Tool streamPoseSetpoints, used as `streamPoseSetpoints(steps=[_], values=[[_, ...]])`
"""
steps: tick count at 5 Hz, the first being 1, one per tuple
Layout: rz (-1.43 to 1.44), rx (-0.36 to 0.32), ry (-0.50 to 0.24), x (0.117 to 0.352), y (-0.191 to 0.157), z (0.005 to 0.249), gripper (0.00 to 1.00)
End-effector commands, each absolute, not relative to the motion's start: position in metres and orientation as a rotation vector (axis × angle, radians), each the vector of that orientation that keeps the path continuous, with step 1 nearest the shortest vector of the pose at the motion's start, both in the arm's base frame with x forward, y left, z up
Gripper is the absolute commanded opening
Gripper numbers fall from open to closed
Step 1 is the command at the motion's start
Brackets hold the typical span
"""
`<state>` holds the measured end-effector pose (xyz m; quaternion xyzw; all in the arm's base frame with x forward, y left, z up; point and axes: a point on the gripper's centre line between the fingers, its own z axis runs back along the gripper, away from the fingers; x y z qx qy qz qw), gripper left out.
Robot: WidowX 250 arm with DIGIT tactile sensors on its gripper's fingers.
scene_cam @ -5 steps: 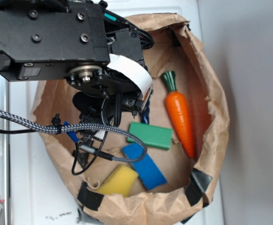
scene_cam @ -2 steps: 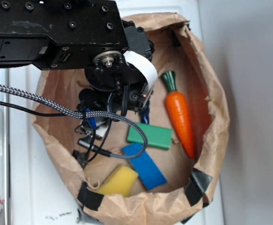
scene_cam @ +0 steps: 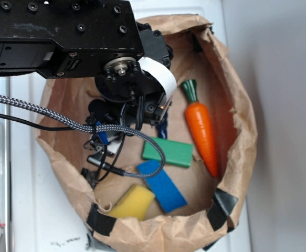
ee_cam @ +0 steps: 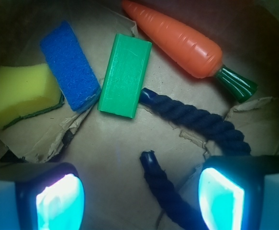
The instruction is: Grab the blue rope.
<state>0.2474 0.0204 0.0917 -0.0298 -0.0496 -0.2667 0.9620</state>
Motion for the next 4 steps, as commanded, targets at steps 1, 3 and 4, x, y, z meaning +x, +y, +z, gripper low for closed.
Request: streamPoseSetpoints(steps=[1,3,4], values=[[-0.548,-0.037,-0.204,0.271,0.06,0.095,1.0],[-0.648,-0.058,-0.162,0.265,0.074,0.084,1.0],[-0.725,-0.062,-0.164,0.254,0.073,0.078,1.0]])
